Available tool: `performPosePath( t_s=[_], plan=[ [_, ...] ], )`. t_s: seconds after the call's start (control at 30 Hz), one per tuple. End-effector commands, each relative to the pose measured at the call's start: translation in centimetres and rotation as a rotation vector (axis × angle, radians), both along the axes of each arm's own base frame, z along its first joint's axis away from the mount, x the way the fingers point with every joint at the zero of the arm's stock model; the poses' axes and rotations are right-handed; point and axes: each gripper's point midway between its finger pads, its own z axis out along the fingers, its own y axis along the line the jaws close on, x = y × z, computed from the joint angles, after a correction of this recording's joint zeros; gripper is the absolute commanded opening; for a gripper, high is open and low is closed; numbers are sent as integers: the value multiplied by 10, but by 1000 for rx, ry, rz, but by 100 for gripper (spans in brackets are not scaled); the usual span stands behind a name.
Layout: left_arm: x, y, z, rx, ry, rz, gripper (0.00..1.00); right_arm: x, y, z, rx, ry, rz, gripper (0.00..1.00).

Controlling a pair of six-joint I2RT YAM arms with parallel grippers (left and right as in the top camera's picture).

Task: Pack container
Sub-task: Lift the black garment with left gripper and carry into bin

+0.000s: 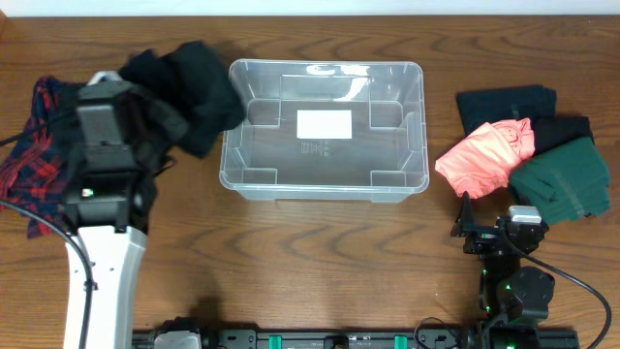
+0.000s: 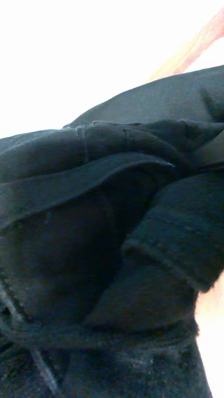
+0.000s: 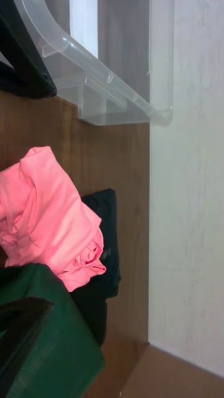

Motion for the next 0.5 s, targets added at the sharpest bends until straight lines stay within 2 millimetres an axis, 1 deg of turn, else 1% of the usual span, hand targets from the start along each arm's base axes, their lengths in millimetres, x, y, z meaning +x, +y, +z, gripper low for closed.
performPosePath(
  t_s=[0.0,0.1,0.2,0.37,0.47],
  plan=[
    [5,-47,39,-86,-117,-97,6,0,3,-2,-14,7,15,99],
    [14,-81,38,-108,-135,-144,6,0,3,-2,-14,7,15,99],
    [24,-113,32,-115,-144,-174,6,0,3,-2,-14,7,15,99],
    [34,-168,6,-137,-112,-215,6,0,3,-2,-14,7,15,99],
    [36,-195,-10,-138,-92,-226,6,0,3,-2,-14,7,15,99]
  ],
)
